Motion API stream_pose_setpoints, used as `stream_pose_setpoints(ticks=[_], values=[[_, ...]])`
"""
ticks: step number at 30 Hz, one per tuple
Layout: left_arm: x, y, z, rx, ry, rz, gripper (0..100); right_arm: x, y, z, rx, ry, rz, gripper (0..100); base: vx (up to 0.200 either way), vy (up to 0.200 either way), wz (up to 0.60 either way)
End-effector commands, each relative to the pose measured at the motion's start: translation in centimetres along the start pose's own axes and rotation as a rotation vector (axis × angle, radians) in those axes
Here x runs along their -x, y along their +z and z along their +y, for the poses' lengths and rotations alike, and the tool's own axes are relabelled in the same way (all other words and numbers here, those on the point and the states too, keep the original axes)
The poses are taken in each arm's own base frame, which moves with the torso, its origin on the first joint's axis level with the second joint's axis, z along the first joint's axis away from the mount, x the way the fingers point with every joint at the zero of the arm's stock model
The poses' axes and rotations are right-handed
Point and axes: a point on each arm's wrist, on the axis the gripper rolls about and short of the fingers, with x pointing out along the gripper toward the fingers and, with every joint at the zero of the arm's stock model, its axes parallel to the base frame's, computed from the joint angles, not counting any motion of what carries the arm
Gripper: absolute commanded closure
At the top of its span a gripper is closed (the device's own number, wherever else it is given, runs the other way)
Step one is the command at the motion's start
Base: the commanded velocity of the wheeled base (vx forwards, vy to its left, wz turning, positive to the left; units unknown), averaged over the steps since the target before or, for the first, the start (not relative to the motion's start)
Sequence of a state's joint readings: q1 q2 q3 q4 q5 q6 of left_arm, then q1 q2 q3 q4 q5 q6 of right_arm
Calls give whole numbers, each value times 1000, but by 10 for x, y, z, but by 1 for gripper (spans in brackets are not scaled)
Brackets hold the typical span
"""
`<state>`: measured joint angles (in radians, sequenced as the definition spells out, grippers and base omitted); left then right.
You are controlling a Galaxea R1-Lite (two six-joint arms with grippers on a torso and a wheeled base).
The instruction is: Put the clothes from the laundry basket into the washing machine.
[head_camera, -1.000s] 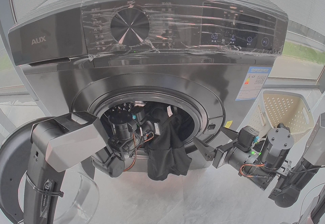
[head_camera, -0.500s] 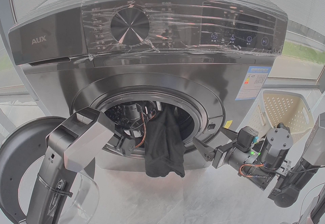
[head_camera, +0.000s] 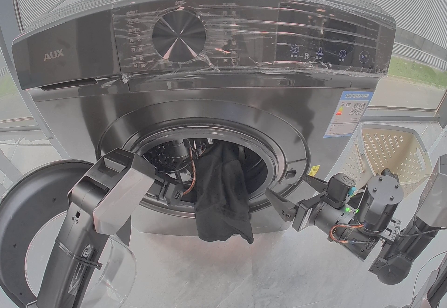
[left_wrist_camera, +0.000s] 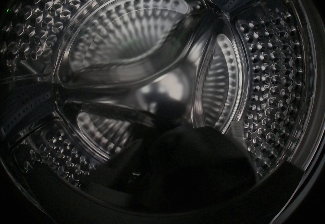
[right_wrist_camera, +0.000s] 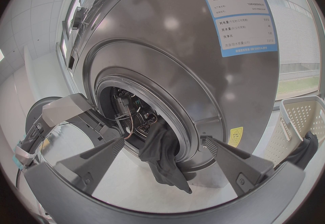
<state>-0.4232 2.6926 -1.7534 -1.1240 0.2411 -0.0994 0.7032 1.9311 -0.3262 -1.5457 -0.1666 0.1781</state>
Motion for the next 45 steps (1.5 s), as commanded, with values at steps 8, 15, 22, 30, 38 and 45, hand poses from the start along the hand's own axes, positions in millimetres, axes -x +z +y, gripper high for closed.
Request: stream_pose_setpoints(ticks=[8,15,22,30,38,45], values=[[31,1,-2,-45,-10,170,0,1,2,0,-1,2,-7,0,0,0,0],[73,5,-13,-79,-118,411,0,1,3,0,-2,2,-11,0,0,0,0],[91,-11,-22,-91,-214,501,0,0,4,0,-1,1,-14,0,0,0,0],[99,-36,-25,-117,-240,560,0,0,4,1,-3,6,-15,0,0,0,0],[98,-47,-24,-126,-238,571,100,0,4,0,-3,8,-15,0,0,0,0],[71,-24,-17,-89,-165,423,100,0,5,1,-4,10,-21,0,0,0,0]])
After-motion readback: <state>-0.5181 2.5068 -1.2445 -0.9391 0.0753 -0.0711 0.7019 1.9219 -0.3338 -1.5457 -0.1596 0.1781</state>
